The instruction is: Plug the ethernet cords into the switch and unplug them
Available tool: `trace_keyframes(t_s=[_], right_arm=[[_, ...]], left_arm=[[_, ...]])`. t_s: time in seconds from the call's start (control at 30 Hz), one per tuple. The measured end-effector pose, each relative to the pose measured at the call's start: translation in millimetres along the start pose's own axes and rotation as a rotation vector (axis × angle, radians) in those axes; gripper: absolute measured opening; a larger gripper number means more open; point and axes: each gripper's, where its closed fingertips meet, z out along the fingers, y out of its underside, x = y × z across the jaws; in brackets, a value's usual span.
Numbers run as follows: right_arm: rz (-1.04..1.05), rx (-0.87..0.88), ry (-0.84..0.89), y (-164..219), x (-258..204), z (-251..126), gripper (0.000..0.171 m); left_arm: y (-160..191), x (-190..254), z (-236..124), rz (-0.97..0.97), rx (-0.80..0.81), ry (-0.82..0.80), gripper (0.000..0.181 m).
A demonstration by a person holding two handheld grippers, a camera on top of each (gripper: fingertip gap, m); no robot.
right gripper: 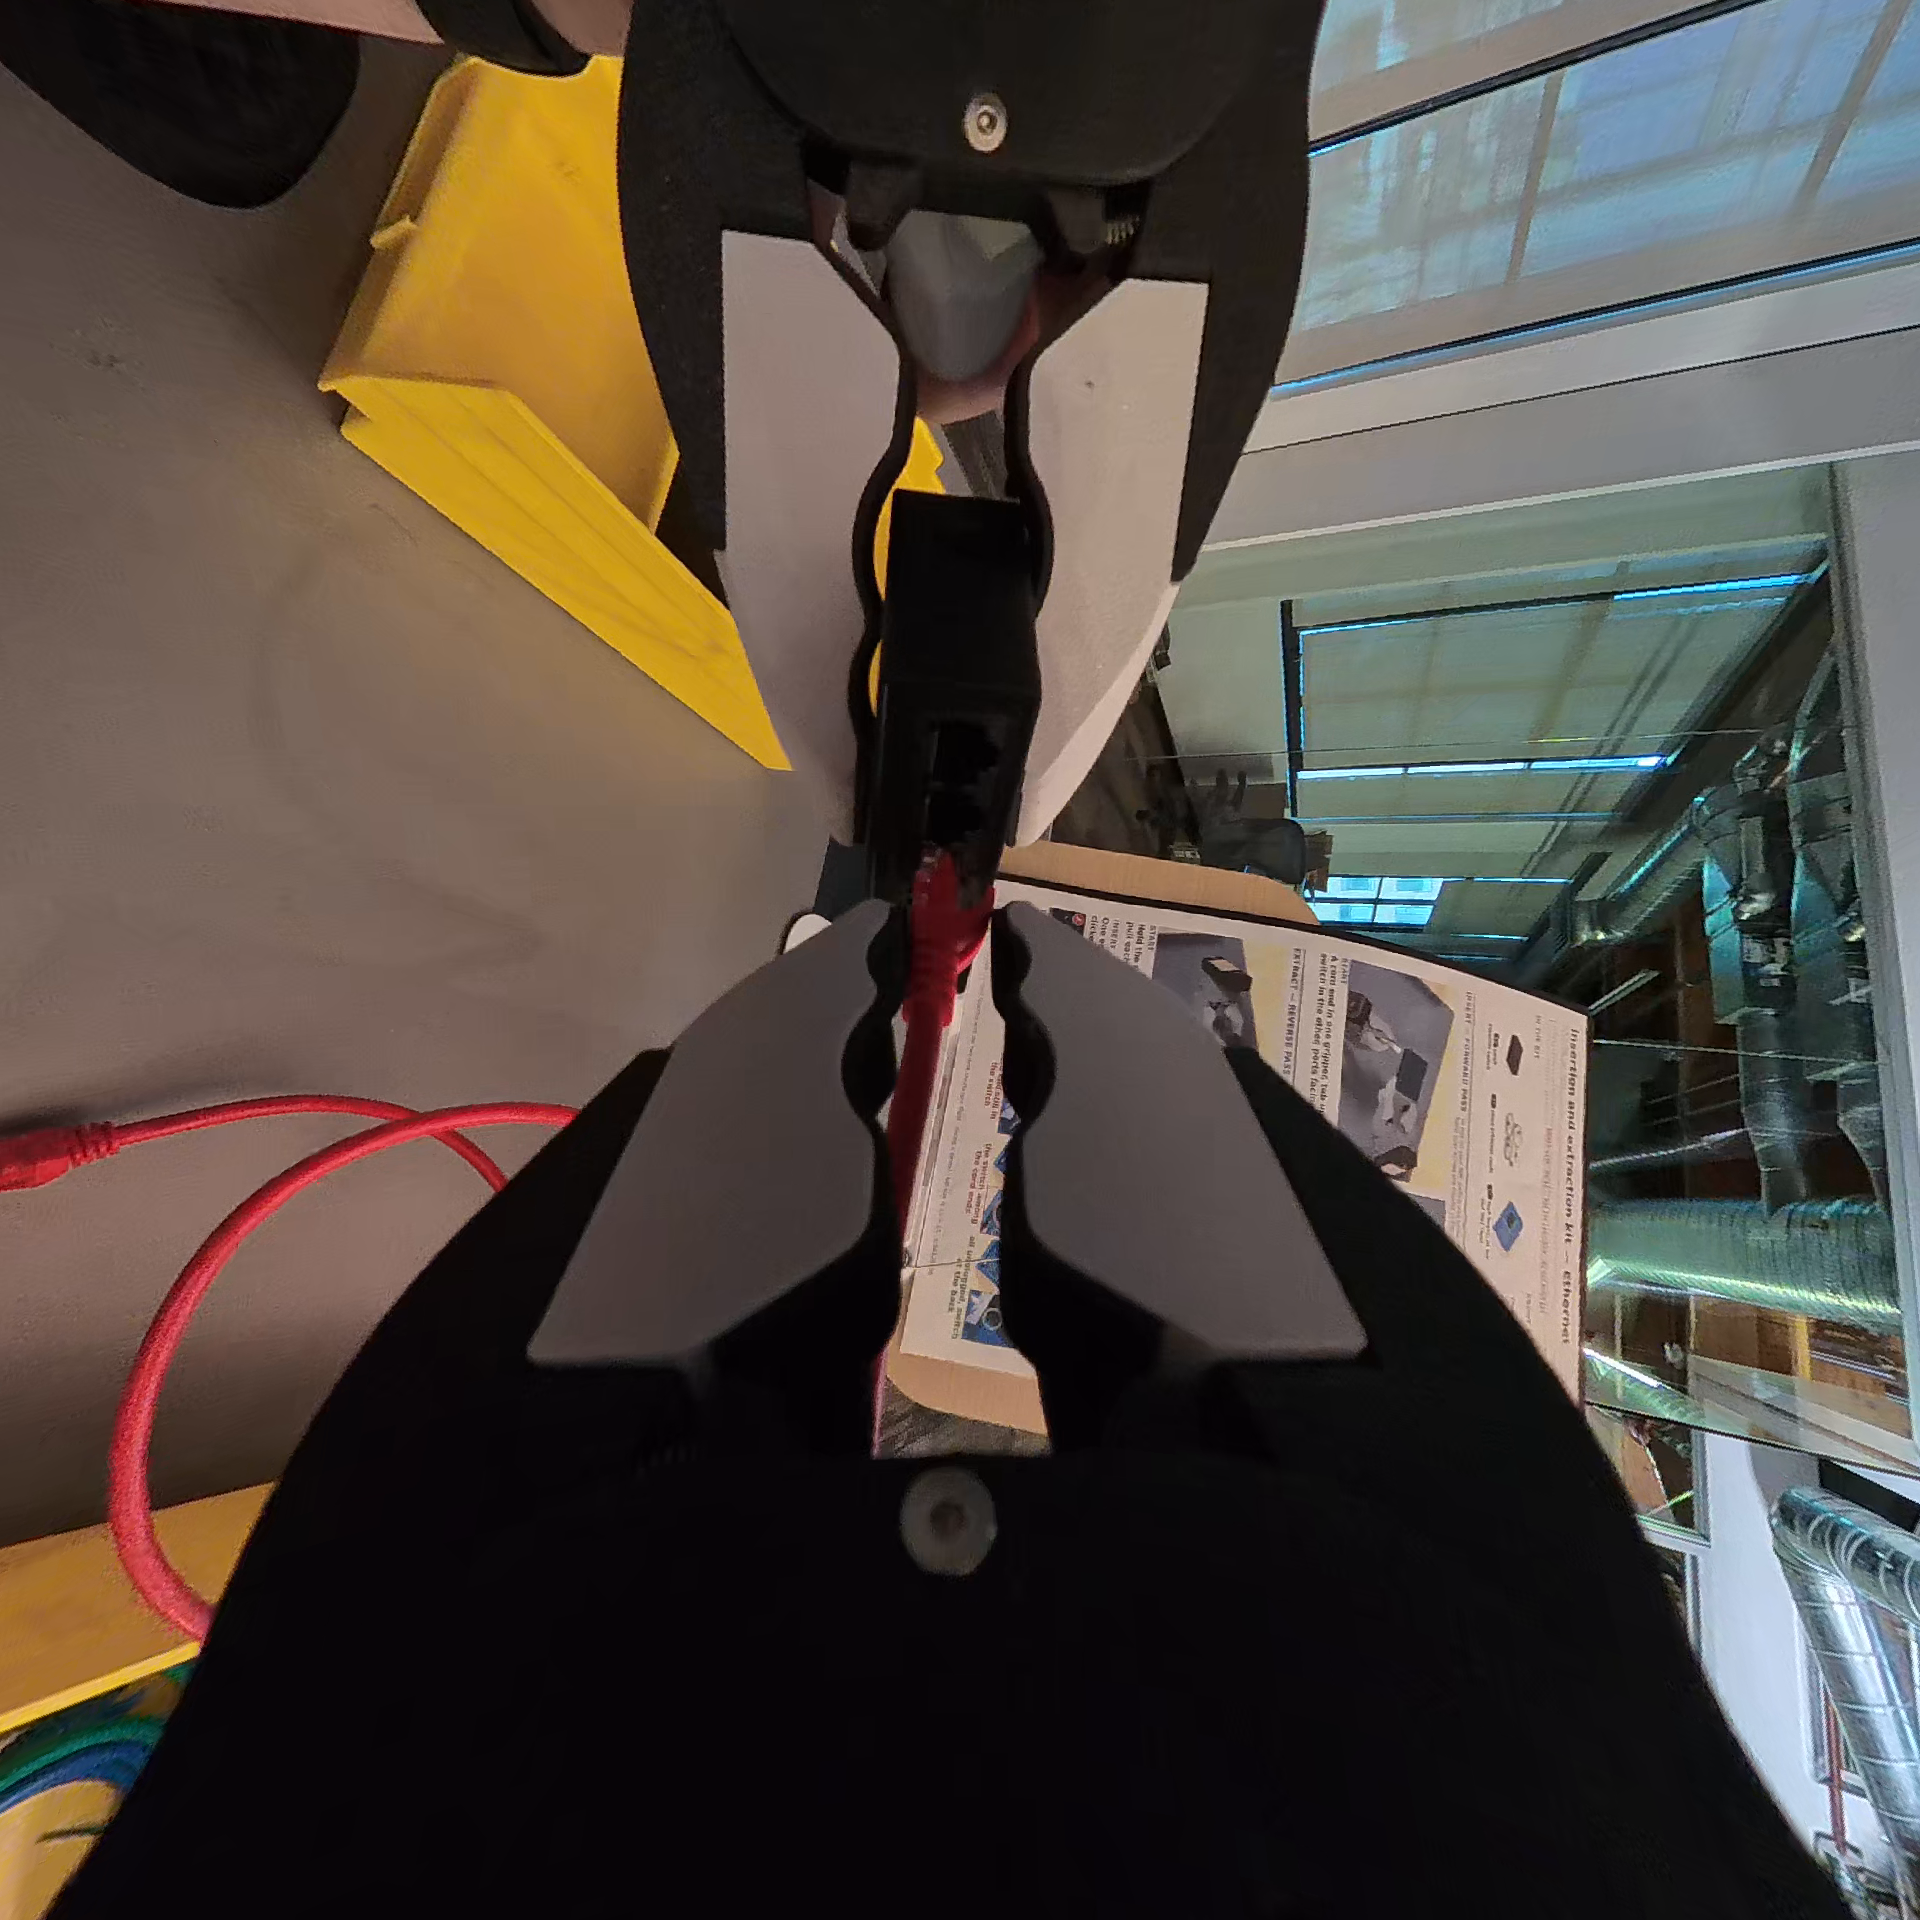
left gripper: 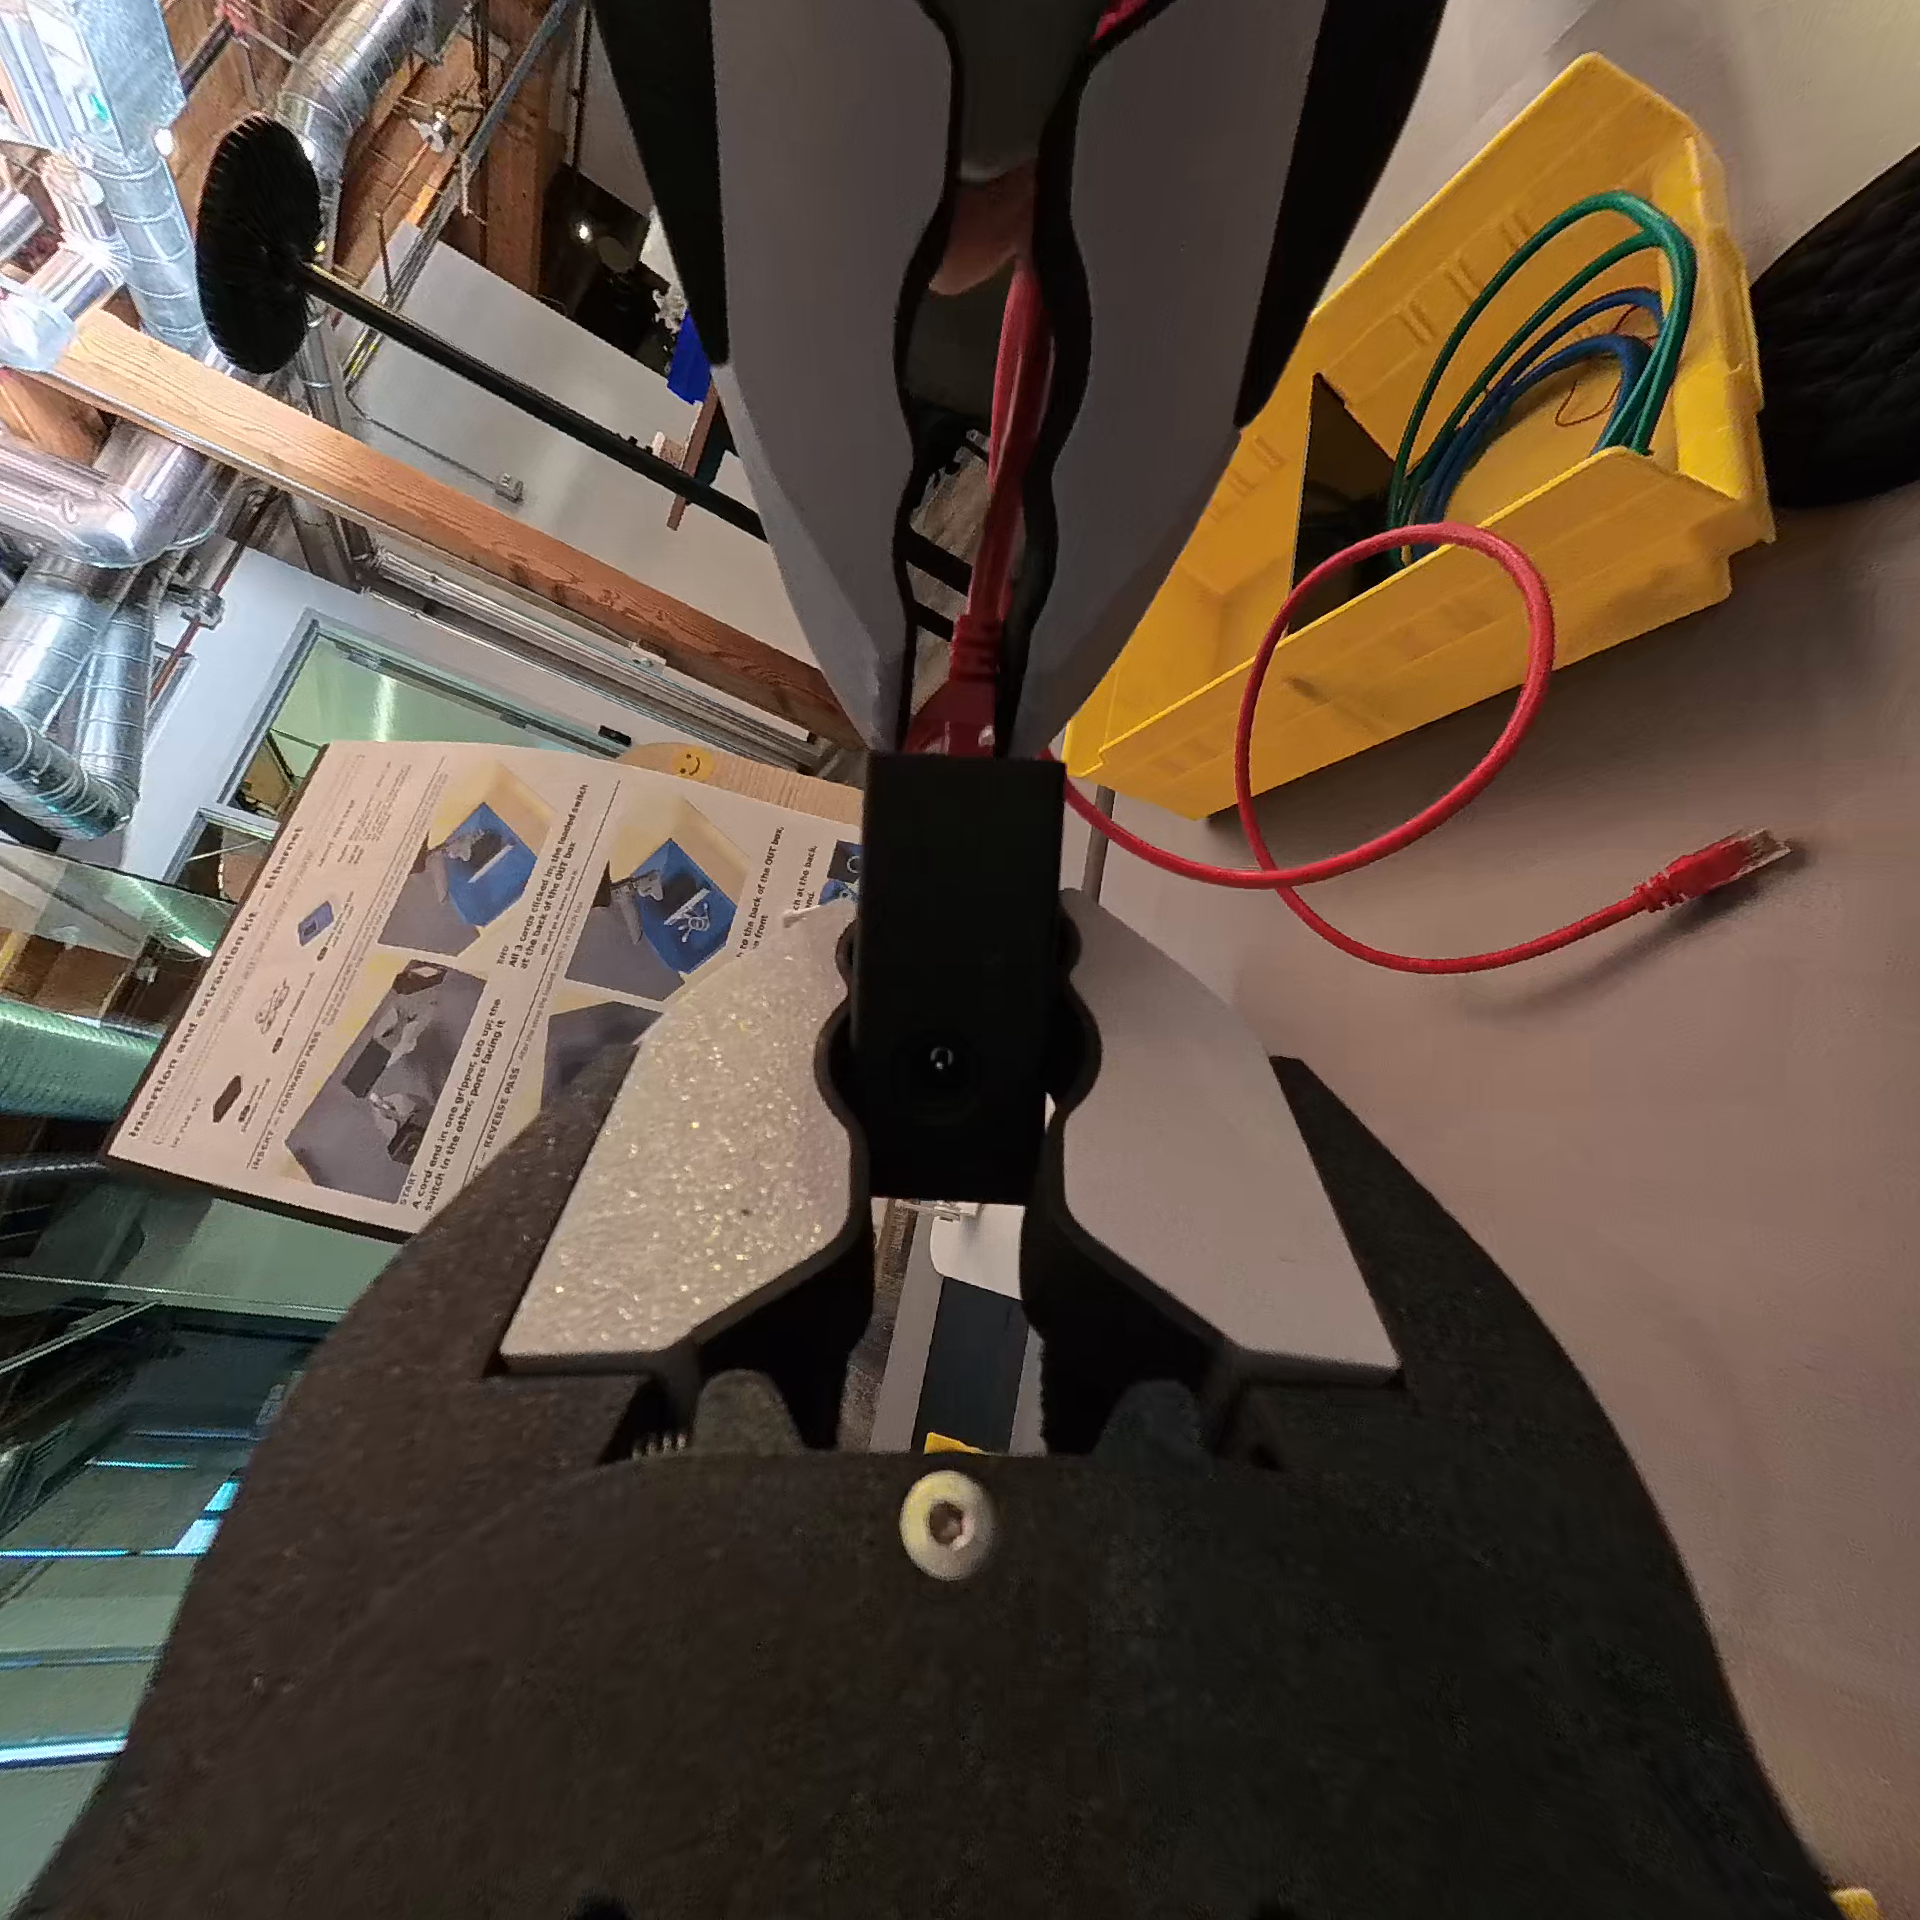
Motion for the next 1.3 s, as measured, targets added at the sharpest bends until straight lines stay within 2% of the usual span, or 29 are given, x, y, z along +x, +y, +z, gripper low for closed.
trace_keyframes(t_s=[0.23,0.47,0.83,1.3], right_arm=[[0.019,-0.003,-0.033,-1,-4,-5,0.015],[-0.039,-0.1,-0.226,4,-18,-11,0.016],[-0.032,-0.15,-0.474,10,-33,-25,0.017],[-0.051,-0.199,-0.515,27,-45,-35,0.018]], left_arm=[[-4,2,1,0.016,0.009,0.005,0.03],[-7,12,8,0.03,-0.014,0.068,0.03],[-17,28,16,0.049,0.021,0.141,0.03],[-18,39,36,0.051,0.009,0.161,0.03]])
